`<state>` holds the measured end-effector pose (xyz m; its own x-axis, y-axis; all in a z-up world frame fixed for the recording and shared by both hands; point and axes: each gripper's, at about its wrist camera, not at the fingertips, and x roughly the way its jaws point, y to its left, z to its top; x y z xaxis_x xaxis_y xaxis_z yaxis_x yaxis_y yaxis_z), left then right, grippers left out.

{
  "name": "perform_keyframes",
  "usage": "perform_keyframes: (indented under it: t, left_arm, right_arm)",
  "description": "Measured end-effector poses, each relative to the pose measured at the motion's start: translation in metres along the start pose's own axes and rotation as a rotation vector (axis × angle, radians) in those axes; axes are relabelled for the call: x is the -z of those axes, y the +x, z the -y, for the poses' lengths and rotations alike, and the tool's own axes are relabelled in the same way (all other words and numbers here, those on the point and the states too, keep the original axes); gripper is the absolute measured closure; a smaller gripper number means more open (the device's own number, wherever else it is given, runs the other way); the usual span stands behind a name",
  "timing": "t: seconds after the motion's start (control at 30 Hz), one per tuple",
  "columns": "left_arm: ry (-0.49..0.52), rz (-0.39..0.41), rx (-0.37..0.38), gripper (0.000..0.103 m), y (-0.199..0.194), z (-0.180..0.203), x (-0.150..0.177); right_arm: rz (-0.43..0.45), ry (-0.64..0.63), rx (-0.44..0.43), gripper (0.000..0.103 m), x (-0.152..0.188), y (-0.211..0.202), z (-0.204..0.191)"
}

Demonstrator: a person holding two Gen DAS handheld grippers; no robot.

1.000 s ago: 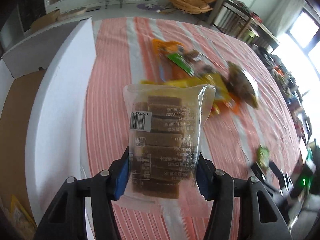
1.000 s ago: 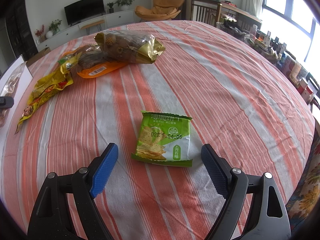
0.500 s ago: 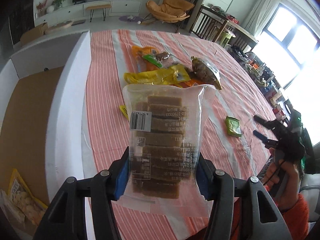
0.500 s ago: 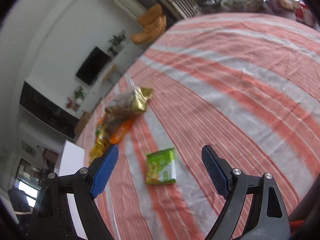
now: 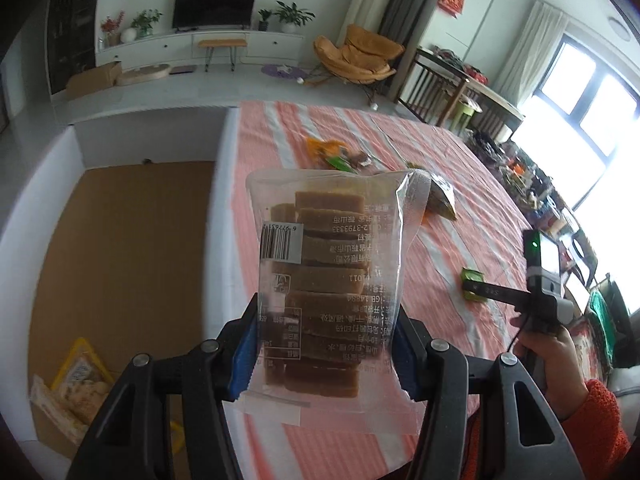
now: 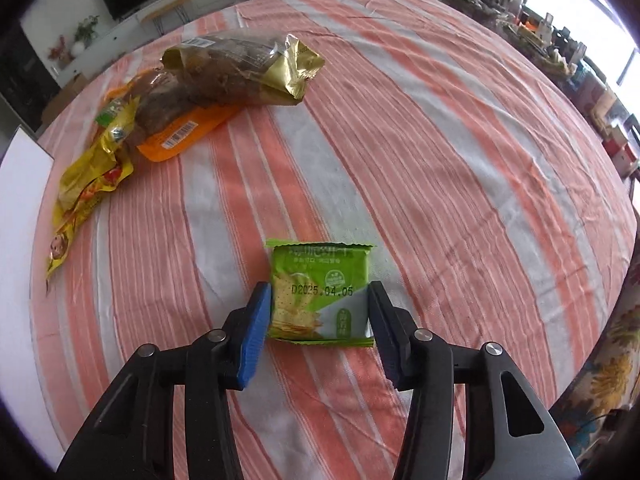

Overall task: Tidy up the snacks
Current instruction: 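Drop the cake bag into the box with the left tool while the right tool carries the cracker packet there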

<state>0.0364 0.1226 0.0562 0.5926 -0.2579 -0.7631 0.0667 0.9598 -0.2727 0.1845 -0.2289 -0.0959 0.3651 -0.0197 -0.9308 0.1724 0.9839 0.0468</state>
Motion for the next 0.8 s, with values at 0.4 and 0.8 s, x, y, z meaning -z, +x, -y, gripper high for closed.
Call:
perform_keyframes:
  t: [0.4,0.8]
  left_arm:
    - [-0.099,0.004,-0.235,0.047,-0.046,-0.112,0.005]
    - [-0.206,-0.013,-0.390,0.004,-0.068,-0.172,0.048]
  right_arm:
    - [0.163,0.020,-0.419,0.053,0.012,-0.122,-0.037]
    - [0.066,-0.443,-0.876,0.023,0.066,-0.199,-0.284]
